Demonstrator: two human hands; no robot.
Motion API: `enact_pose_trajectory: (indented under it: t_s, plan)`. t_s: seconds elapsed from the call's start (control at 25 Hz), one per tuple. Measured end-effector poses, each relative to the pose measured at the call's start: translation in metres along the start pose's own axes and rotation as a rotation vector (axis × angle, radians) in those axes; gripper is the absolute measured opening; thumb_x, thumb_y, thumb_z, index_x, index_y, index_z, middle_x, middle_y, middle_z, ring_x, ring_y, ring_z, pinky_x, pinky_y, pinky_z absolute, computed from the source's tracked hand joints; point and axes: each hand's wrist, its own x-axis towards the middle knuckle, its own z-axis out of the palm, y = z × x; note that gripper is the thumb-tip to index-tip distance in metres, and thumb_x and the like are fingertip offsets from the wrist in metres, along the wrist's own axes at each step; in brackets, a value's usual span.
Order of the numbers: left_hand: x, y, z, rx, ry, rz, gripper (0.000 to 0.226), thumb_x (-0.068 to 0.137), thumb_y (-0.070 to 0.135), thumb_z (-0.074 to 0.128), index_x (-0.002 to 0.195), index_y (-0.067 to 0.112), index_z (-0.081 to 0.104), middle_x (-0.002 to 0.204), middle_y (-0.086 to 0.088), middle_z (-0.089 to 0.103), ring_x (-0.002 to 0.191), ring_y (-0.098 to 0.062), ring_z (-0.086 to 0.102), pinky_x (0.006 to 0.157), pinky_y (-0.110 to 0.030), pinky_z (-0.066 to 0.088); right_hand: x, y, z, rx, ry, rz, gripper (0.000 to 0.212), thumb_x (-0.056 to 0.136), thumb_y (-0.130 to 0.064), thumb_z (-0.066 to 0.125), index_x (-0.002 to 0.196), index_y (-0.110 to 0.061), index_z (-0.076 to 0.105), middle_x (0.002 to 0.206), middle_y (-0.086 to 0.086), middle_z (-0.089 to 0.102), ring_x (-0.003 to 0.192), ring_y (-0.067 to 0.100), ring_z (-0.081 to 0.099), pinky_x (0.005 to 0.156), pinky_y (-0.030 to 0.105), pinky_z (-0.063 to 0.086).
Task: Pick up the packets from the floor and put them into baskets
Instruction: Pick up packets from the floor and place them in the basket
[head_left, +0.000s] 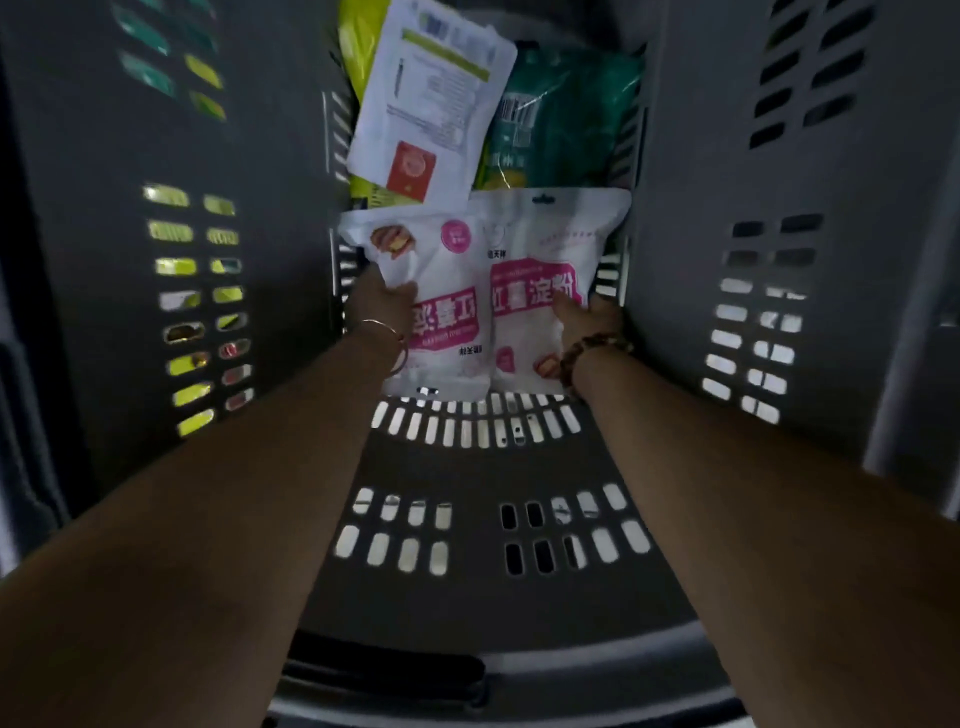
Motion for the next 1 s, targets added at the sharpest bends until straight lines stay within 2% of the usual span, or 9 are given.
enact_pose_trajectory:
  t_s: [0.16, 0.28, 0.36, 0.44, 0.48, 0.6, 0.68, 0.8, 1.0]
  plan:
    - [0.003, 0.001, 0.007, 0.271, 0.033, -0.038, 0.037, 0.091, 0.015, 0.055, 0.124, -0.001, 0.049, 0.12, -0.02, 0.058, 0.112, -0.032, 0.055, 0.092, -0.034, 0.042, 0.004, -0.001, 0.003, -0.299, 0.154, -0.11, 0.028, 0.095, -0.021, 0.049, 0.116, -0.003, 0.055, 0.118, 0.015, 0.06, 0.109, 0.028, 0.056, 0.092, 0.036, 0.044]
    - [-0.017, 0.015, -0.003, 0.428, 0.188, -0.048, 0.039, 0.087, 0.018, 0.059, 0.123, 0.008, 0.049, 0.122, -0.015, 0.055, 0.113, -0.035, 0.052, 0.093, -0.041, 0.042, -0.025, -0.003, 0.007, -0.339, 0.402, -0.434, 0.044, 0.088, -0.004, 0.052, 0.132, -0.012, 0.048, 0.132, 0.012, 0.052, 0.122, 0.028, 0.047, 0.1, 0.033, 0.036]
    - [-0.039, 0.015, -0.004, 0.61, 0.262, 0.315, 0.039, 0.079, 0.016, 0.067, 0.115, 0.014, 0.052, 0.119, -0.011, 0.054, 0.11, -0.032, 0.053, 0.091, -0.045, 0.042, -0.04, 0.002, 0.011, -0.437, 0.442, -0.693, 0.058, 0.081, 0.001, 0.058, 0.136, -0.012, 0.044, 0.14, 0.015, 0.044, 0.128, 0.031, 0.041, 0.104, 0.036, 0.032]
    - [-0.051, 0.009, 0.004, 0.891, 0.222, 0.814, 0.052, 0.073, 0.017, 0.072, 0.12, 0.017, 0.05, 0.125, -0.013, 0.052, 0.114, -0.032, 0.051, 0.095, -0.044, 0.04, -0.036, 0.003, 0.013, -0.584, 0.255, -0.782, 0.068, 0.082, -0.002, 0.059, 0.143, -0.016, 0.034, 0.15, 0.013, 0.029, 0.136, 0.032, 0.029, 0.11, 0.046, 0.03]
    - [-0.05, 0.007, 0.009, 1.031, 0.143, 0.929, 0.067, 0.073, 0.023, 0.073, 0.131, 0.017, 0.041, 0.136, -0.016, 0.044, 0.125, -0.034, 0.043, 0.104, -0.046, 0.032, -0.029, 0.002, 0.012, -0.698, 0.158, -0.784, 0.075, 0.082, -0.004, 0.059, 0.147, -0.019, 0.025, 0.154, 0.012, 0.018, 0.141, 0.03, 0.018, 0.112, 0.049, 0.025]
    - [-0.031, -0.004, 0.016, 1.259, -0.118, 0.632, 0.112, 0.075, 0.055, 0.066, 0.148, 0.02, -0.011, 0.155, -0.022, -0.008, 0.143, -0.038, -0.008, 0.109, -0.05, -0.007, -0.003, 0.006, 0.012, -1.07, 0.003, -0.727, 0.102, 0.078, -0.016, 0.067, 0.148, -0.026, -0.007, 0.156, 0.006, -0.017, 0.143, 0.025, -0.015, 0.116, 0.051, -0.002]
    - [-0.017, -0.013, 0.018, 1.352, -0.148, 0.509, 0.125, 0.069, 0.069, 0.062, 0.144, 0.018, -0.025, 0.152, -0.024, -0.021, 0.14, -0.041, -0.017, 0.111, -0.054, -0.004, 0.012, 0.013, 0.014, -1.194, -0.027, -0.712, 0.118, 0.073, -0.026, 0.074, 0.146, -0.023, -0.018, 0.153, 0.008, -0.027, 0.141, 0.026, -0.022, 0.11, 0.048, -0.017]
    - [-0.005, -0.014, 0.025, 1.424, -0.236, 0.475, 0.133, 0.063, 0.077, 0.059, 0.141, 0.018, -0.031, 0.149, -0.025, -0.027, 0.139, -0.043, -0.018, 0.113, -0.055, 0.002, 0.027, 0.016, 0.014, -1.285, -0.067, -0.637, 0.14, 0.059, -0.041, 0.083, 0.142, -0.022, -0.027, 0.15, 0.012, -0.032, 0.139, 0.029, -0.025, 0.103, 0.047, -0.021]
    - [0.014, -0.018, 0.028, 1.379, -0.341, 0.409, 0.135, 0.06, 0.078, 0.06, 0.137, 0.023, -0.036, 0.145, -0.021, -0.038, 0.137, -0.041, -0.025, 0.112, -0.055, -0.004, 0.04, 0.017, 0.021, -1.353, -0.05, -0.592, 0.138, 0.061, -0.049, 0.08, 0.142, -0.017, -0.028, 0.15, 0.013, -0.031, 0.14, 0.032, -0.024, 0.103, 0.051, -0.021]
